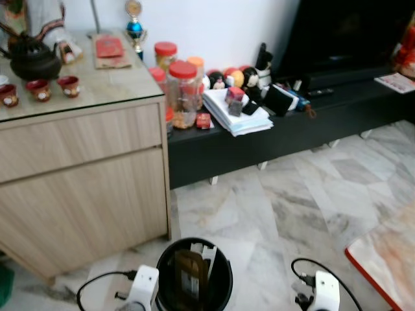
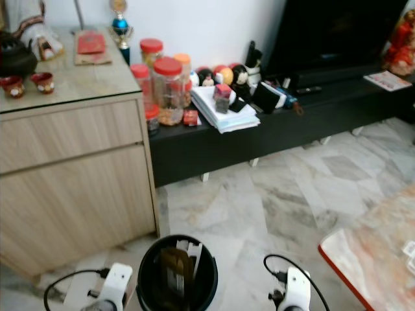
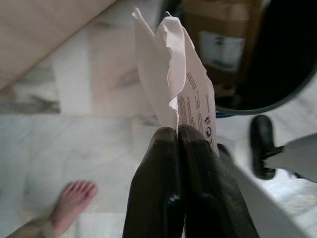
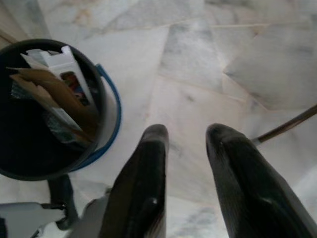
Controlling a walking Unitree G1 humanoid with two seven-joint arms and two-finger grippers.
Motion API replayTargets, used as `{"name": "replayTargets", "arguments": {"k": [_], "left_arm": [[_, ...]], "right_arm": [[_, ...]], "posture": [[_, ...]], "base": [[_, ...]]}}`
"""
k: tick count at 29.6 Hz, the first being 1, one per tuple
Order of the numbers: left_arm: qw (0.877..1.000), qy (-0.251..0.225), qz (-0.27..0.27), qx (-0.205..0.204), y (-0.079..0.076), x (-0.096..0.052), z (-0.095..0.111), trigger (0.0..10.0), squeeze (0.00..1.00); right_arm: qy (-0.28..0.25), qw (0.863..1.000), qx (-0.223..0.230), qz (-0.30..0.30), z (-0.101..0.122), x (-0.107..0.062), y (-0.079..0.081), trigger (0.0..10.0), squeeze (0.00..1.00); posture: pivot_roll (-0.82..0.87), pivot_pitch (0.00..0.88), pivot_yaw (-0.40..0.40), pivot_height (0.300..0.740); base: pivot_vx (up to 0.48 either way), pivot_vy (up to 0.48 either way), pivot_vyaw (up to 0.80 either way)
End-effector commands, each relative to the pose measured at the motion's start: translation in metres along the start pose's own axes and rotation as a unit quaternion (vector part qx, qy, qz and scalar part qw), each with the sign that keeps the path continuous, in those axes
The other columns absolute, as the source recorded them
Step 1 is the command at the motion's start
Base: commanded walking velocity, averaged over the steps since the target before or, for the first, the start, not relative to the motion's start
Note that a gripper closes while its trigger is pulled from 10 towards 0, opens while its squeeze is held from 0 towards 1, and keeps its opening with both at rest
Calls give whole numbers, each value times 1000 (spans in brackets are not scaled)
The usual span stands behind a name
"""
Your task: Picking trash to rubbish bin
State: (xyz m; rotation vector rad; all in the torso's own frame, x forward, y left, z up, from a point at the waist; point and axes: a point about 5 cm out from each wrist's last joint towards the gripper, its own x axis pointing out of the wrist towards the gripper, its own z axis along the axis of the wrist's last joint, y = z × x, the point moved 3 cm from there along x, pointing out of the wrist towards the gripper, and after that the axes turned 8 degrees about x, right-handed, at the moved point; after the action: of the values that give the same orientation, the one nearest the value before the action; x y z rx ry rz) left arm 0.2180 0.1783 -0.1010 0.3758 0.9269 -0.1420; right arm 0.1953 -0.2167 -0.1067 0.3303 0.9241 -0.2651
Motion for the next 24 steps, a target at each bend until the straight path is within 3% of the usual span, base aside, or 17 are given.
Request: {"name": "replayTargets", "arguments": {"k": [1, 7, 8, 10, 12, 17, 19, 24], "left_arm": [[1000, -16, -6, -6, -6, 1, 10, 10000, 0], [1000, -21, -5, -5, -5, 1, 14, 10000, 0], [998, -65, 18, -6, 4, 3, 41, 10000, 0], [996, -81, 27, -9, 8, 3, 51, 10000, 0], [991, -123, 33, -43, 14, 2, 77, 10000, 0], [987, -149, 32, -55, 17, 1, 94, 10000, 0], [983, -169, 29, -68, 18, 0, 107, 10000, 0], [976, -195, -6, -97, 9, -2, 121, 10000, 0]], "right_arm": [[-1, 1000, -9, -11, 0, -2, -10, 10000, 0], [-1, 1000, -15, -11, 1, -2, -10, 10000, 0], [-24, 999, -33, -11, 20, 0, -9, 10000, 0], [-32, 999, -42, -11, 28, 1, -8, 10000, 0], [-58, 996, -66, 8, 55, 3, 4, 10000, 0], [-85, 992, -74, 51, 82, 4, 24, 10000, 0], [-104, 985, -89, 106, 103, 3, 50, 10000, 0], [-108, 972, -127, 163, 116, 0, 83, 10000, 0]], "posture": [[25, 78, -116, 740], [25, 78, -116, 740], [20, 79, -116, 740], [20, 79, -116, 740], [18, 79, -120, 740], [17, 78, -124, 740], [11, 78, -123, 740], [11, 78, -125, 740]], "base": [[0, 0, 0], [0, 0, 0], [0, 0, 0], [0, 0, 0], [0, 0, 0], [0, 0, 0], [0, 0, 0], [0, 0, 0]]}}
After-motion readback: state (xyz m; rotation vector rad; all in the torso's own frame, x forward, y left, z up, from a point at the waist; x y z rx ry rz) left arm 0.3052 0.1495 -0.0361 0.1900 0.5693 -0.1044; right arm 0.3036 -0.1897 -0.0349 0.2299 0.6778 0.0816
